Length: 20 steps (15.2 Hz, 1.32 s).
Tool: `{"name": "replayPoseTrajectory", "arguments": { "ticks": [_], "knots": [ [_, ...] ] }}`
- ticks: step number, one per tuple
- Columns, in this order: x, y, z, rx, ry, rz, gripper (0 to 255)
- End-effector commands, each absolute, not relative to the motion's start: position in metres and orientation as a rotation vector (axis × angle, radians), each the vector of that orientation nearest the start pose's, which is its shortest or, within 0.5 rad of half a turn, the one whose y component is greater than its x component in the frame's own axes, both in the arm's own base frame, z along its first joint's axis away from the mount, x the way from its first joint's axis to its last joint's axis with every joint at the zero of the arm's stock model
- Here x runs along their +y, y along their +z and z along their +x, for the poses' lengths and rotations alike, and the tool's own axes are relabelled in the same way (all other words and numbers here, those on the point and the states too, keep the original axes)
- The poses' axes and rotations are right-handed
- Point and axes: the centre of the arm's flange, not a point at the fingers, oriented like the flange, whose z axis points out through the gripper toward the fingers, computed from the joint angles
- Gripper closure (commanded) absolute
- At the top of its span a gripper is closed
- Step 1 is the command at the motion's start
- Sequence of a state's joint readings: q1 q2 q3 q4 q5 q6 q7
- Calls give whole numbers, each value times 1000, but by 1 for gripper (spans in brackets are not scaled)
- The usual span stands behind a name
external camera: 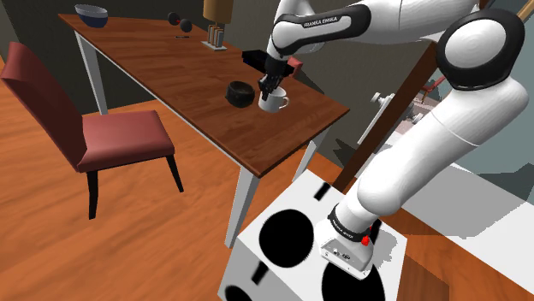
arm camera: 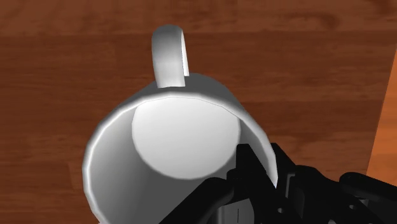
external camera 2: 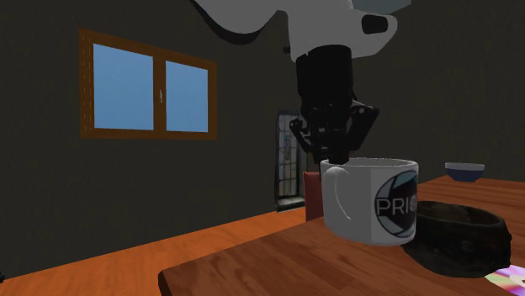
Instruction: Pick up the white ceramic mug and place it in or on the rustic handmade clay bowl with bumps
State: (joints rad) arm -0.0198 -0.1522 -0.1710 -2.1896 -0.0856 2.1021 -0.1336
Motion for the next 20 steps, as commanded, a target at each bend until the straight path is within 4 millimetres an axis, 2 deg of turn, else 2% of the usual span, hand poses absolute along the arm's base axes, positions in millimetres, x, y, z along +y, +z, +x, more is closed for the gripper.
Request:
{"name": "replayPoseTrajectory", "arguments": {
  "ticks": [1, 12, 20],
  "knots": [
    [-103, 466, 498, 24, -86, -3199, 255],
    [-103, 521, 498, 24, -86, -3199, 255],
    [-125, 536, 600, 24, -86, -3199, 255]
  ]
}}
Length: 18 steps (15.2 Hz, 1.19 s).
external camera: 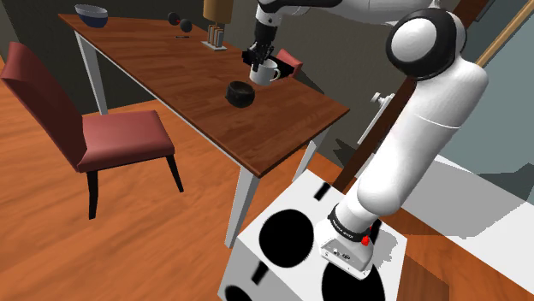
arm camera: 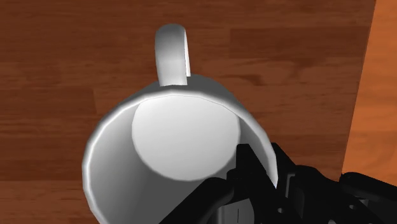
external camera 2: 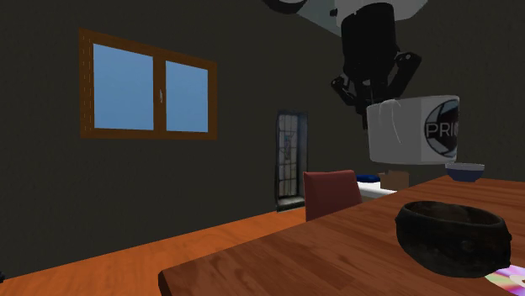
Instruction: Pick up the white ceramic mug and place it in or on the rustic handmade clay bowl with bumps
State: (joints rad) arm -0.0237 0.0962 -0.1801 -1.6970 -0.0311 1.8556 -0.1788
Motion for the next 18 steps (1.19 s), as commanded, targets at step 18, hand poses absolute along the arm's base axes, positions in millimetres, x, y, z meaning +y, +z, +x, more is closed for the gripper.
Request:
{"name": "replayPoseTrajectory", "arguments": {
  "ticks": [18],
  "knots": [
    [-142, 484, 682, 24, -86, -3199, 255]
  ]
}}
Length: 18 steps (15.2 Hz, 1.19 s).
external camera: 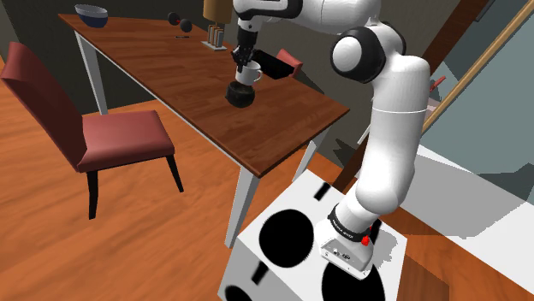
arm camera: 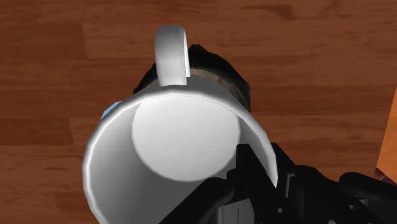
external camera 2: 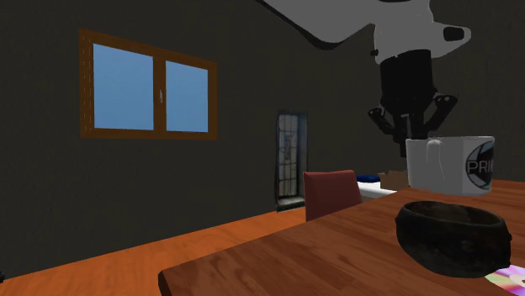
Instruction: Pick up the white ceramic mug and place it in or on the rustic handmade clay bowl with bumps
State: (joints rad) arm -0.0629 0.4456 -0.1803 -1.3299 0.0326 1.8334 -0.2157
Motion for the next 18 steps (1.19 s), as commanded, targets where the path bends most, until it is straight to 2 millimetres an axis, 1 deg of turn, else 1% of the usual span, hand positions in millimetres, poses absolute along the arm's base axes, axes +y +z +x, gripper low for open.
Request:
{"name": "replayPoseTrajectory", "arguments": {
  "ticks": [1, 6, 14, 15, 18],
  "knots": [
    [-142, 478, 682, 24, -86, -3199, 255],
    [-142, 451, 682, 24, -86, -3199, 255],
    [-142, 451, 682, 24, -86, -3199, 255],
    [-142, 451, 682, 24, -86, -3199, 0],
    [-142, 451, 682, 24, -86, -3199, 0]
  ]
}}
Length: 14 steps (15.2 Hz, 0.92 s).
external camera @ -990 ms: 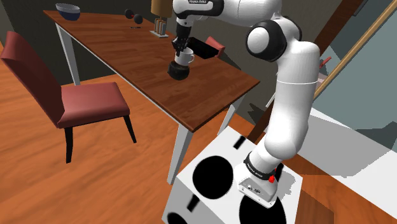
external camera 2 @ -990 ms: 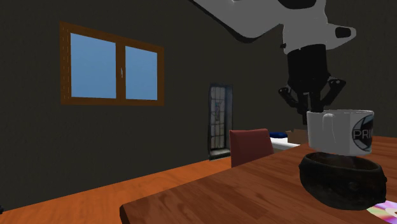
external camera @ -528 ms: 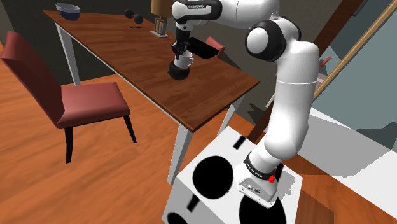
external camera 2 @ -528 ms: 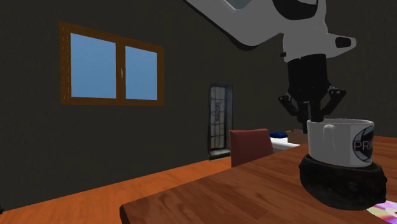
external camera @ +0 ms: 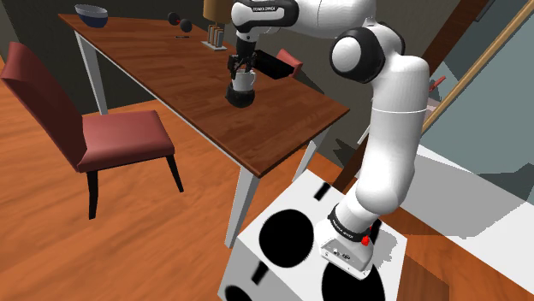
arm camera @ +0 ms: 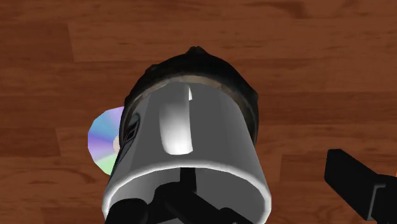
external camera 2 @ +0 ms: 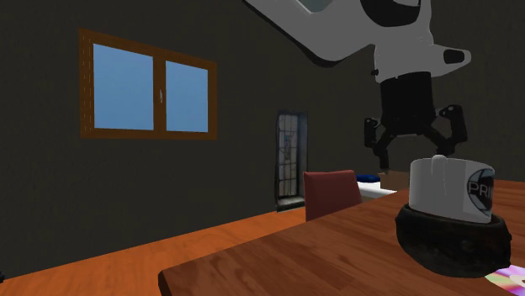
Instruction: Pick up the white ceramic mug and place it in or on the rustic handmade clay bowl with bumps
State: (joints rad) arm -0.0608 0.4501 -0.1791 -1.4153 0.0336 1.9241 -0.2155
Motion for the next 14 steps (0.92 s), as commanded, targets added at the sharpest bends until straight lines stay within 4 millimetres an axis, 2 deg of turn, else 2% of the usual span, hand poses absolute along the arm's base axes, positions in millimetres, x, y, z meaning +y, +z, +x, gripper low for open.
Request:
{"name": "replayPoseTrajectory", "arguments": {
  "ticks": [1, 2, 6, 14],
  "knots": [
    [-142, 451, 682, 24, -86, -3199, 0],
    [-142, 451, 682, 24, -86, -3199, 0],
    [-139, 501, 679, 24, -86, -3199, 0],
    [-139, 501, 679, 24, -86, -3199, 0]
  ]
}}
